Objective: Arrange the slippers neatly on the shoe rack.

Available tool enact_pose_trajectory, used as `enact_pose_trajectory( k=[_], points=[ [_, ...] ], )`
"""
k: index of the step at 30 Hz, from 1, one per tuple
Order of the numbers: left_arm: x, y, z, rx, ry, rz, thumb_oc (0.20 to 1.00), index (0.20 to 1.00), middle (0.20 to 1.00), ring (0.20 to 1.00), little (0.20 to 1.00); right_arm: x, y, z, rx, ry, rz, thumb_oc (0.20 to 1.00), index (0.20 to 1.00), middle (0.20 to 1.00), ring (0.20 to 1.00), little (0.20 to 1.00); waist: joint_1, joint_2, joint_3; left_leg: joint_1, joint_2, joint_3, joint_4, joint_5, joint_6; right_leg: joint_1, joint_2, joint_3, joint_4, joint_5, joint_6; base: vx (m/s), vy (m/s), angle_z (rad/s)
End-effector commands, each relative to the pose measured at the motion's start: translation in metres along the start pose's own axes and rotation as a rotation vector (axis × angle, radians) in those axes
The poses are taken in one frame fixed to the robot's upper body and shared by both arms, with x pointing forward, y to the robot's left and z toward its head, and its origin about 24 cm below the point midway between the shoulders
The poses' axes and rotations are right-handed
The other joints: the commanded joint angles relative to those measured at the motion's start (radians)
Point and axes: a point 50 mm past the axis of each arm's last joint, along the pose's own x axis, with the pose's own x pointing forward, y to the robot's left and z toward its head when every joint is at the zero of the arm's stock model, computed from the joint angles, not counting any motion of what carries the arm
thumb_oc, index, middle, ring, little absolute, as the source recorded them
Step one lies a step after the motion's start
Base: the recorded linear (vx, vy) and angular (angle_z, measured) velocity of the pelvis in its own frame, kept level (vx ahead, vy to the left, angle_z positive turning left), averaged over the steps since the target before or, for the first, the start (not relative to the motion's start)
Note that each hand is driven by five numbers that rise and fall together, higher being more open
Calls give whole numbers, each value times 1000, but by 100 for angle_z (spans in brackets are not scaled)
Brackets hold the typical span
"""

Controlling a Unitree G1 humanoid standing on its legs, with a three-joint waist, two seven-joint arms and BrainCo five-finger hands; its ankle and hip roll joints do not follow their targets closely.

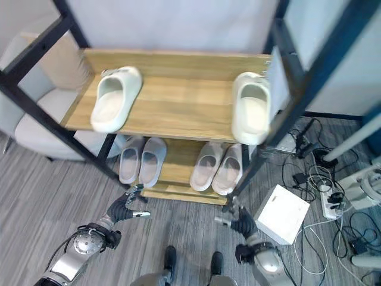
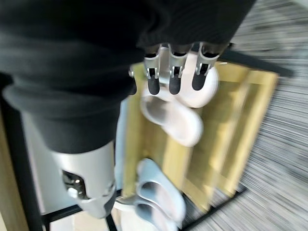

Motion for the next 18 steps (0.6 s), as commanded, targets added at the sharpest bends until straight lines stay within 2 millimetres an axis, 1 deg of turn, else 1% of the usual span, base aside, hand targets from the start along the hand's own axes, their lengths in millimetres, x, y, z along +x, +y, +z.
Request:
enact_pose_trajectory(
  k=[1, 3, 4, 5, 7, 8, 9, 10, 11, 12, 13, 14, 15, 16, 17, 18],
  points=[
    [9, 2, 27, 151, -120, -114, 1000, 1000, 1000, 1000, 1000, 12, -10, 25, -103, -99, 26, 1000, 1000, 1000, 1000, 1000, 13, -28, 5, 68, -17, 38, 0, -202, 15, 69, -10, 24, 2, -171, 39, 0, -12, -54],
    [13, -2, 53, 212, -229, -186, 1000, 1000, 1000, 1000, 1000, 5, -12, 13, -98, -52, 29, 1000, 1000, 1000, 1000, 1000, -3, -26, -4, 80, -14, 51, 0, -207, 14, 72, -7, 41, 2, -172, 41, 15, -17, -48],
    [13, -5, 77, 243, -332, -233, 1000, 1000, 1000, 1000, 1000, 3, -13, 9, -90, -34, 29, 1000, 1000, 1000, 1000, 1000, -14, -26, -8, 89, -13, 58, 0, -212, 13, 77, -4, 51, 2, -173, 41, 26, -24, -27],
    [12, -7, 96, 242, -418, -264, 1000, 1000, 1000, 1000, 1000, 1, -13, 6, -88, -25, 34, 1000, 1000, 1000, 1000, 1000, -19, -27, -13, 93, -12, 60, 0, -214, 14, 79, -3, 54, 2, -173, 42, 28, -26, -20],
    [10, -12, 121, 179, -523, -313, 1000, 1000, 1000, 1000, 1000, 0, -10, -2, -68, 3, 38, 1000, 1000, 1000, 1000, 1000, -28, -26, -20, 100, -11, 64, 0, -218, 14, 85, -2, 61, 2, -175, 41, 11, -26, -16],
    [9, -16, 138, 118, -598, -346, 1000, 1000, 1000, 1000, 1000, 1, -7, -5, -67, 17, 42, 1000, 1000, 1000, 1000, 1000, -33, -25, -23, 104, -10, 65, 0, -219, 15, 88, -2, 62, 2, -176, 41, 7, -37, -7],
    [7, -16, 157, 23, -682, -363, 1000, 1000, 1000, 1000, 1000, 2, -5, -6, -64, 21, 47, 1000, 1000, 1000, 1000, 1000, -36, -26, -30, 110, -10, 65, 0, -222, 15, 94, -1, 64, 2, -179, 39, 9, -37, -3],
    [4, -11, 171, -29, -747, -344, 1000, 1000, 1000, 1000, 1000, 3, -4, -5, -56, 13, 44, 1000, 1000, 1000, 1000, 1000, -36, -25, -31, 114, -11, 63, 0, -222, 16, 98, 0, 62, 2, -181, 38, 7, -46, -2],
    [-5, 0, 192, -91, -861, -288, 1000, 1000, 1000, 1000, 1000, 4, 0, -3, -42, 0, 44, 1000, 1000, 1000, 1000, 1000, -32, -27, -35, 118, -12, 59, 0, -223, 16, 106, 0, 58, 2, -184, 36, 0, -53, 4],
    [-16, 21, 209, -112, -971, -161, 1000, 1000, 1000, 1000, 1000, 4, 2, -2, -14, -13, 40, 1000, 1000, 1000, 1000, 1000, -25, -30, -40, 121, -12, 53, 0, -223, 16, 112, 1, 51, 2, -186, 33, -1, -73, 11],
    [-26, 46, 219, -44, -1045, 34, 1000, 1000, 1000, 1000, 1000, 3, 6, -2, 13, -24, 39, 1000, 1000, 1000, 1000, 1000, -13, -36, -46, 125, -12, 47, 0, -222, 15, 119, 1, 46, 2, -189, 30, 7, -65, 26],
    [-31, 62, 224, 40, -1074, 180, 1000, 1000, 1000, 1000, 1000, 2, 8, -3, 26, -27, 41, 1000, 1000, 1000, 1000, 1000, -9, -38, -48, 129, -13, 44, 0, -224, 13, 126, 1, 43, 2, -192, 29, 17, -69, 33],
    [-33, 96, 226, 250, -1047, 501, 1000, 1000, 1000, 1000, 1000, 1, 7, -4, 25, -30, 33, 1000, 1000, 1000, 1000, 1000, -4, -39, -55, 133, -11, 40, 0, -222, 11, 133, 2, 40, 2, -192, 28, 16, -48, 38],
    [-34, 110, 227, 359, -1016, 613, 1000, 1000, 1000, 1000, 1000, 0, 5, -4, 22, -33, 27, 1000, 1000, 1000, 1000, 1000, -2, -36, -58, 134, -10, 40, 0, -222, 10, 133, 2, 39, 2, -191, 29, 13, -39, 26],
    [-35, 118, 226, 423, -997, 675, 1000, 1000, 1000, 1000, 1000, -1, 4, -3, 19, -36, 24, 1000, 1000, 1000, 1000, 1000, -3, -36, -58, 135, -10, 40, 0, -222, 9, 134, 2, 38, 2, -191, 30, 17, -15, 18],
    [-40, 145, 222, 694, -887, 842, 1000, 1000, 1000, 1000, 1000, -4, 1, -3, 7, -45, 23, 1000, 1000, 1000, 1000, 1000, -4, -30, -62, 138, -9, 42, 0, -222, 6, 135, 2, 37, 2, -190, 32, 17, -8, 6]
  ],
)
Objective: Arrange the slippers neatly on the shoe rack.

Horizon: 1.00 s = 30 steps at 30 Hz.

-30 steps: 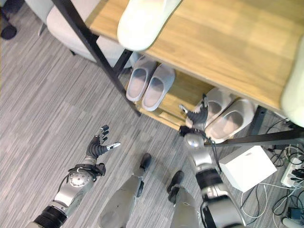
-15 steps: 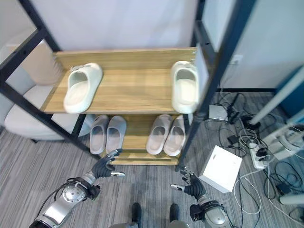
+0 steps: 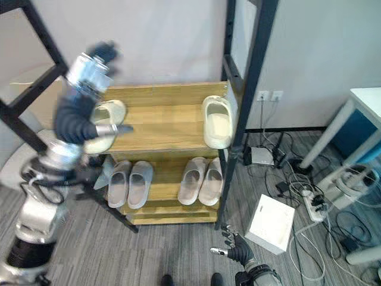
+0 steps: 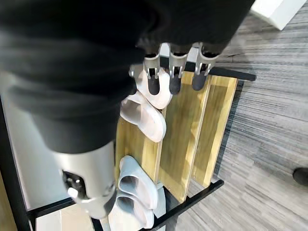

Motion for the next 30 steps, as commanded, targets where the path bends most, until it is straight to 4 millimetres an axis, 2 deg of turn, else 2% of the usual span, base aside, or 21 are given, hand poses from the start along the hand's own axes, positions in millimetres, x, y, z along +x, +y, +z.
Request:
enact_pose_trajectory(
  k=[1, 2, 4, 10, 23, 30],
  points=[
    [9, -15, 14, 216, -144, 7, 1000, 1000, 1000, 1000, 1000, 1, -5, 29, 2, -167, -13, 1000, 1000, 1000, 1000, 1000, -13, -19, 36, 103, -19, 23, 1, -197, 6, 106, -8, 5, 2, -193, 34, 0, 0, 0],
    [10, 0, 0, 407, -120, 21, 1000, 1000, 1000, 1000, 1000, -1, -5, 30, 2, -174, -11, 1000, 1000, 1000, 1000, 1000, -14, -14, 35, 104, -18, 25, 1, -198, 5, 104, -8, 5, 2, -192, 37, 0, 0, 0],
    [12, 17, -19, 645, -71, 17, 1000, 1000, 1000, 1000, 1000, -4, -6, 31, -4, -181, 1, 1000, 1000, 1000, 1000, 1000, -20, -12, 33, 105, -18, 30, 1, -200, 2, 103, -8, 8, 2, -189, 40, 30, 6, -6],
    [14, 24, -45, 972, -18, -75, 1000, 1000, 1000, 1000, 1000, -8, -7, 39, -25, -211, 36, 1000, 1000, 1000, 1000, 1000, -40, -16, 34, 103, -15, 43, 1, -206, 1, 94, -7, 22, 2, -186, 46, 36, 9, -8],
    [21, 28, -69, 1157, 91, -109, 1000, 1000, 1000, 1000, 1000, -14, -10, 41, -10, -224, 12, 1000, 1000, 1000, 1000, 1000, -65, -22, 42, 99, -9, 68, 1, -213, 2, 74, -3, 49, 3, -186, 48, 22, -5, -8],
    [38, 53, -81, 1333, 159, -185, 1000, 1000, 1000, 1000, 1000, -20, -17, 41, 15, -231, -10, 1000, 1000, 1000, 1000, 1000, -88, -22, 52, 88, -6, 87, 1, -215, 3, 51, 0, 68, 4, -180, 53, 27, 3, -9]
  ],
)
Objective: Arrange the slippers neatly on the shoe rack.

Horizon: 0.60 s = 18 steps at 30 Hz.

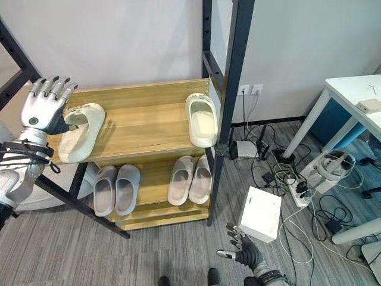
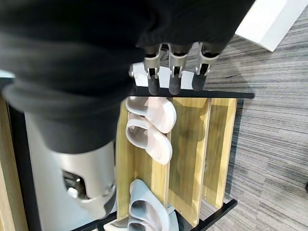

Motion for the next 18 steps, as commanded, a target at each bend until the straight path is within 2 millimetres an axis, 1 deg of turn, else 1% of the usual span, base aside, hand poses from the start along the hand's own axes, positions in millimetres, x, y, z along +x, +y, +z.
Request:
enact_pose_trajectory(
  k=[1, 3, 7, 8, 9, 15, 18],
  points=[
    [30, 44, -32, 113, 96, 125, 1000, 1000, 1000, 1000, 1000, 4, -9, 39, -4, -190, -8, 1000, 1000, 1000, 1000, 1000, -16, -4, 44, 111, -7, 10, 1, -206, 9, 111, 2, 1, 4, -191, 49, 35, 17, -8],
    [30, 41, -34, 111, 108, 104, 1000, 1000, 1000, 1000, 1000, 4, -9, 40, 5, -191, -7, 1000, 1000, 1000, 1000, 1000, -20, -7, 49, 103, -7, 10, 1, -205, 10, 102, 2, 5, 5, -188, 51, 31, 17, -10],
    [36, 38, -38, 178, 101, 38, 1000, 1000, 1000, 1000, 1000, 2, -10, 41, 54, -211, -25, 1000, 1000, 1000, 1000, 1000, -34, -14, 56, 86, -6, 27, 1, -206, 13, 76, 5, 22, 4, -179, 56, 44, 28, -6],
    [37, 38, -39, 183, 105, 34, 849, 849, 849, 849, 849, 2, -10, 41, 63, -212, -27, 1000, 1000, 1000, 1000, 1000, -35, -15, 57, 84, -6, 29, 1, -206, 13, 74, 6, 25, 4, -179, 56, 31, 21, -10],
    [38, 38, -41, 191, 107, 17, 200, 200, 200, 200, 200, 1, -11, 40, 71, -210, -36, 1000, 1000, 1000, 1000, 1000, -38, -17, 59, 83, -5, 32, 1, -207, 15, 69, 7, 31, 3, -176, 57, 32, 17, -14],
    [38, 39, -48, 146, 140, 19, 200, 200, 200, 200, 200, 1, -9, 36, 88, -197, -43, 1000, 1000, 1000, 1000, 1000, -38, -22, 63, 79, -3, 43, 1, -208, 16, 60, 8, 39, 2, -173, 58, 17, 3, -13],
    [41, 45, -40, 122, 115, 60, 200, 200, 200, 200, 200, 3, -8, 35, 91, -194, -44, 1000, 1000, 1000, 1000, 1000, -35, -22, 65, 80, -4, 41, 1, -207, 15, 62, 8, 34, 2, -175, 57, 0, 0, 0]
  ],
)
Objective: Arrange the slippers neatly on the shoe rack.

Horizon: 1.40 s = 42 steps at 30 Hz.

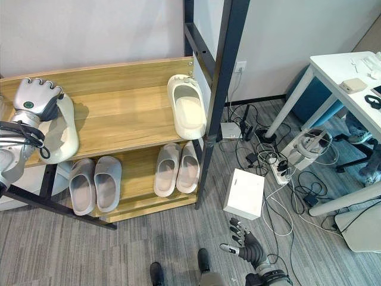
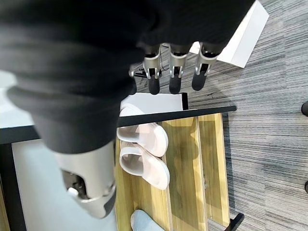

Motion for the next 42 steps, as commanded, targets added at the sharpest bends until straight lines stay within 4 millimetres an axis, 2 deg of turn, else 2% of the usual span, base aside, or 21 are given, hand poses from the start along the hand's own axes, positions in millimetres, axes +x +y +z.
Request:
enact_pose_trajectory(
  k=[1, 2, 4, 5, 7, 10, 19, 25, 29, 30, 35, 39, 40, 41, 42],
  points=[
    [22, 52, -22, 8, 70, 199, 200, 200, 200, 200, 200, 4, -4, 24, 3, -129, -12, 1000, 1000, 1000, 1000, 1000, 6, 16, 16, 113, -6, -16, 1, -206, 9, 124, 5, -18, 1, -199, 64, -24, -34, 3],
    [23, 66, -5, -28, 6, 280, 200, 200, 200, 200, 200, 6, -3, 23, 6, -126, -11, 1000, 1000, 1000, 1000, 1000, 10, 18, 16, 118, -7, -21, 1, -206, 9, 131, 4, -24, 1, -202, 62, -29, -39, 6],
    [23, 75, 10, -49, -47, 336, 200, 200, 200, 200, 200, 6, -2, 22, 10, -124, -7, 1000, 1000, 1000, 1000, 1000, 10, 19, 15, 122, -7, -25, 1, -208, 9, 137, 4, -27, 1, -205, 61, -22, -28, 8],
    [23, 75, 10, -49, -46, 335, 200, 200, 200, 200, 200, 6, -3, 22, 10, -124, -7, 1000, 1000, 1000, 1000, 1000, 9, 20, 15, 122, -7, -25, 1, -208, 9, 138, 4, -27, 1, -205, 61, -13, -21, 6],
    [25, 83, 32, -57, -117, 390, 200, 200, 200, 200, 200, 5, -3, 21, 18, -120, -5, 1000, 1000, 1000, 1000, 1000, 3, 24, 12, 129, -7, -26, 1, -210, 9, 143, 3, -26, 2, -209, 59, -14, -37, -3],
    [30, 92, 47, -26, -171, 433, 200, 200, 200, 200, 200, 3, -6, 21, 44, -124, -22, 1000, 1000, 1000, 1000, 1000, -11, 32, 15, 132, -4, -15, 1, -210, 8, 139, 5, -17, 6, -208, 60, -23, -39, -2],
    [40, 95, 62, 147, -267, 439, 200, 200, 200, 200, 200, -5, -19, 20, 108, -130, -80, 1000, 1000, 1000, 1000, 1000, -51, 47, 27, 115, 2, 27, 1, -205, 6, 100, 10, 28, 6, -191, 65, -3, -22, -17],
    [47, 98, 64, 210, -272, 440, 200, 200, 200, 200, 200, -7, -19, 22, 123, -149, -75, 1000, 1000, 1000, 1000, 1000, -63, 45, 30, 95, 1, 31, 1, -202, 4, 80, 10, 31, 1, -183, 67, 14, -9, -6],
    [52, 102, 58, 236, -233, 451, 200, 200, 200, 200, 200, -9, -18, 20, 131, -145, -75, 1000, 1000, 1000, 1000, 1000, -65, 42, 29, 80, 0, 33, 1, -199, 5, 65, 10, 33, 1, -178, 70, 0, 0, 0],
    [54, 100, 57, 235, -219, 440, 1000, 1000, 1000, 1000, 1000, -9, -18, 19, 136, -140, -77, 1000, 1000, 1000, 1000, 1000, -64, 41, 28, 79, 0, 32, 1, -200, 5, 64, 10, 31, 1, -178, 70, 0, 0, 0],
    [48, 103, 52, 213, -210, 446, 1000, 1000, 1000, 1000, 1000, -10, -18, 13, 151, -118, -88, 1000, 1000, 1000, 1000, 1000, -45, 36, 24, 91, -2, 15, 1, -203, 7, 87, 8, 12, 1, -188, 67, -17, -10, 5],
    [35, 111, 39, 167, -187, 482, 1000, 1000, 1000, 1000, 1000, -9, -16, 12, 150, -108, -61, 1000, 1000, 1000, 1000, 1000, -16, 32, 12, 105, -5, -17, 1, -197, 4, 119, 6, -21, 1, -196, 61, -107, -34, 34],
    [27, 114, 39, 87, -190, 511, 1000, 1000, 1000, 1000, 1000, -8, -14, 11, 154, -100, -56, 1000, 1000, 1000, 1000, 1000, -2, 28, 11, 108, -6, -25, 1, -194, 4, 126, 6, -32, 1, -196, 60, -169, -44, 33],
    [3, 103, 46, -234, -164, 541, 1000, 1000, 1000, 1000, 1000, -9, -10, 2, 142, -56, -55, 1000, 1000, 1000, 1000, 1000, 14, 21, 2, 111, -7, -37, 1, -188, 2, 136, 6, -45, 1, -199, 54, -150, -37, 18],
    [-1, 100, 52, -355, -170, 538, 1000, 1000, 1000, 1000, 1000, -8, -9, 0, 136, -46, -54, 1000, 1000, 1000, 1000, 1000, 18, 19, 0, 112, -8, -41, 1, -186, 1, 138, 7, -48, 1, -199, 52, -109, -32, 22]
  ],
)
